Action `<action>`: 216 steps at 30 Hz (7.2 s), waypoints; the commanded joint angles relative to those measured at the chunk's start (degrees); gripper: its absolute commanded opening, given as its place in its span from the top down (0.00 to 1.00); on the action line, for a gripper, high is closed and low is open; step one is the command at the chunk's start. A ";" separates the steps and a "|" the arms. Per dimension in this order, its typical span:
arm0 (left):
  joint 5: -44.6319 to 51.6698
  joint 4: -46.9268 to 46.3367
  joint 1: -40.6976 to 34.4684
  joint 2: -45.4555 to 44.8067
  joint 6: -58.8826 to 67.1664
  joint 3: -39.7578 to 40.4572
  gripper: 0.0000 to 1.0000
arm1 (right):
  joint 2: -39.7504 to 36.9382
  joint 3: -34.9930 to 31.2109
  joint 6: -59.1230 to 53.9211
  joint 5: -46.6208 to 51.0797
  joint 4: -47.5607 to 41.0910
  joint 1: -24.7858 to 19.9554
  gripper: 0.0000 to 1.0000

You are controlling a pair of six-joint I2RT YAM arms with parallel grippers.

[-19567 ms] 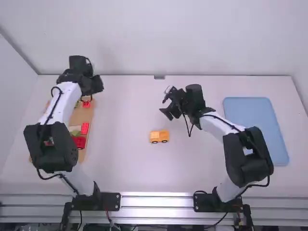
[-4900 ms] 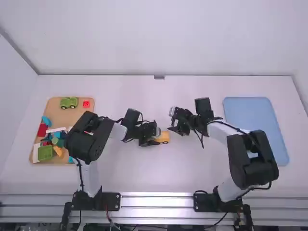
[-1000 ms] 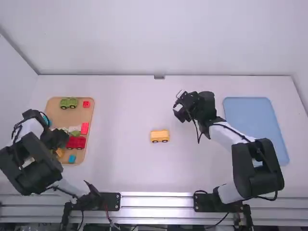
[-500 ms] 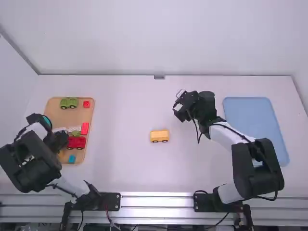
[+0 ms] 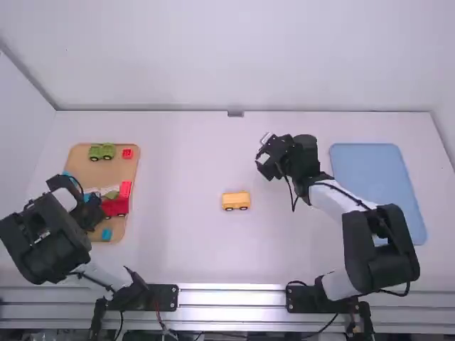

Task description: Assemble lego blocks to make yellow taxi

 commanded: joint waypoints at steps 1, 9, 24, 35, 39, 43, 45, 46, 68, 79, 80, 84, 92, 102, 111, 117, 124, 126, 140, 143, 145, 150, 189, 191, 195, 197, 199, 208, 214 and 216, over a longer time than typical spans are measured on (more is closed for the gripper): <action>0.44 0.63 0.24 0.66 0.20 -1.46 0.46 | -1.51 -0.42 0.02 -0.17 -0.17 -0.13 0.02; 10.29 2.12 6.51 0.66 4.11 -2.14 0.49 | -1.51 -0.42 0.02 -0.15 -0.15 -0.15 0.02; 12.24 0.61 7.61 0.68 6.01 -2.12 0.67 | -1.51 -0.37 0.22 -0.26 -0.15 -0.13 0.01; 12.22 0.85 7.61 0.66 5.99 -2.12 0.78 | -1.51 -0.37 0.02 -0.28 -0.17 -0.17 0.02; 12.26 0.98 7.61 0.66 6.01 -1.66 0.81 | -1.51 -0.37 0.09 -0.28 -0.24 -0.17 0.01; 12.26 -0.48 7.58 0.50 6.01 0.07 0.90 | -1.51 -0.37 0.20 -0.13 -0.17 -0.11 0.01; 12.24 -3.02 7.58 -0.39 6.01 1.95 0.94 | -1.51 -0.37 0.26 -0.33 -0.17 -0.07 0.01; 12.26 -3.72 7.58 -0.94 6.01 2.40 0.94 | -1.51 -0.37 0.26 -0.35 -0.17 -0.09 0.01; 20.37 0.02 -30.71 -31.30 20.31 2.97 0.98 | -1.44 21.18 17.14 -26.27 -21.27 -0.17 0.02; 29.14 15.54 -47.32 -25.27 30.95 -0.17 0.96 | 5.66 21.44 34.16 -34.71 -10.60 -0.20 0.02; 29.14 18.47 -48.94 -24.24 31.54 -1.03 0.95 | 7.39 21.44 35.26 -39.36 -8.39 -0.39 0.01; 29.11 25.35 -52.19 -21.09 29.11 -2.38 0.95 | 11.34 21.44 40.22 -46.95 -1.49 -0.92 0.02; 27.02 40.94 -57.57 -11.96 19.96 -2.58 0.98 | 15.93 21.44 42.25 -45.97 5.09 1.44 0.22; 25.49 54.03 -60.00 -5.64 11.26 -2.58 0.98 | 15.91 21.44 42.69 -38.69 4.59 4.24 0.29; 25.66 57.05 -61.18 -5.05 8.92 -2.58 0.98 | 15.91 21.38 44.39 -34.84 5.70 5.31 0.33; 24.41 57.81 -63.58 -5.05 8.92 -2.58 0.98 | 15.91 21.38 44.39 -34.64 6.51 5.99 0.34; 20.63 59.10 -64.78 -5.05 6.56 -2.58 0.98 | 15.91 21.38 44.41 -34.84 6.12 5.92 0.49; 17.86 59.32 -64.78 -5.05 4.72 -2.58 0.98 | 15.91 21.38 44.39 -34.84 5.99 5.99 0.47; 15.65 60.11 -64.78 -5.05 4.66 -2.58 0.98 | 15.91 21.38 45.13 -36.59 7.34 5.95 0.45; 17.46 60.50 -64.78 -5.05 4.66 -2.58 0.98 | 15.91 21.38 45.05 -36.37 7.34 5.95 0.44; 18.51 60.74 -64.78 -5.05 4.66 -2.58 0.98 | 15.91 21.38 45.07 -36.33 7.34 5.95 0.44; 19.76 60.76 -64.78 -5.05 5.22 -2.58 0.98 | 15.91 21.38 45.05 -36.35 7.28 5.99 0.46; 14.99 46.40 -63.78 -6.29 10.62 -1.57 0.01 | 6.95 22.14 28.06 -6.88 -16.94 0.26 0.84; 14.97 42.01 -62.99 -7.04 10.86 0.31 0.01 | 5.92 24.87 22.95 -3.32 -27.43 0.28 0.85; 15.32 33.03 -62.07 -7.96 14.75 4.74 0.01 | 6.01 30.14 14.27 0.35 -43.17 0.90 0.85; 15.32 27.65 -62.05 -8.28 16.94 7.69 0.01 | 6.01 31.89 9.25 2.82 -49.66 1.38 0.85; 15.39 24.02 -62.29 -8.44 18.03 9.90 0.01 | 6.03 32.57 4.96 4.81 -53.81 1.97 0.85; 17.55 13.62 -62.10 -14.34 26.05 14.73 0.01 | 6.80 32.02 -15.61 9.29 -68.24 6.08 0.84; 17.03 12.48 -60.17 -23.32 25.94 10.56 0.01 | 9.49 28.55 -25.35 8.92 -68.46 6.32 0.87; 16.63 12.50 -59.60 -26.77 25.94 8.37 0.01 | 11.54 27.93 -29.55 8.92 -68.85 6.38 0.87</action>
